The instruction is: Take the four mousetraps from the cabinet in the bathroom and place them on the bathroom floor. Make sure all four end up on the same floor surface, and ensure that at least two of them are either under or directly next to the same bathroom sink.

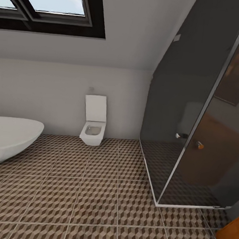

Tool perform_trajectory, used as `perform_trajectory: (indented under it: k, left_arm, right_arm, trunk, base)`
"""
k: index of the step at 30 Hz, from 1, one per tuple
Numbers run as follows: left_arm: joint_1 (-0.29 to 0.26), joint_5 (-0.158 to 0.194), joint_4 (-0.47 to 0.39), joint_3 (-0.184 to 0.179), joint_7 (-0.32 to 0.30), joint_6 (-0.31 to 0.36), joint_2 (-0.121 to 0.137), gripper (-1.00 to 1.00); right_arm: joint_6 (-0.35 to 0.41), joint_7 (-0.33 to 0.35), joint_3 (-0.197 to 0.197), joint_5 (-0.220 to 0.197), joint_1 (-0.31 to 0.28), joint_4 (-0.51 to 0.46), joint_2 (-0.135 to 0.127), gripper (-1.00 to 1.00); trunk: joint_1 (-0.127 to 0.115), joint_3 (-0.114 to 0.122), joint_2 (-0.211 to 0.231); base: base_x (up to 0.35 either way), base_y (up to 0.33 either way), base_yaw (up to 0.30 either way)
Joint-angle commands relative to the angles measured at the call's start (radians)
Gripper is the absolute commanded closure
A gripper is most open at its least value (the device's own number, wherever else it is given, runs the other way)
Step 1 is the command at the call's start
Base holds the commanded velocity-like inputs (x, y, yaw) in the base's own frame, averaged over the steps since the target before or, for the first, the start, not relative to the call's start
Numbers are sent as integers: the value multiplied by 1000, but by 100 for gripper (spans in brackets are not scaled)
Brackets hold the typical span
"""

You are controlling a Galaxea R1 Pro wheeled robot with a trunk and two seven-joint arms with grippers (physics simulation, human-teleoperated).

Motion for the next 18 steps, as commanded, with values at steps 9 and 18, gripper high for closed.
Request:
perform_trajectory:
  k: [9, 18]
  left_arm:
    - [-1, 0, 1, -8, 2, 6, 0, 100]
    - [-1, 0, 1, -8, 2, 6, 0, 100]
  right_arm:
    - [-7, 3, -2, 7, -2, 0, 0, 100]
    - [-6, 2, 0, 11, -2, 0, 0, 100]
  trunk:
    - [0, -9, -1]
    - [0, -2, -1]
  base:
    - [0, 0, 100]
    - [0, 0, 151]
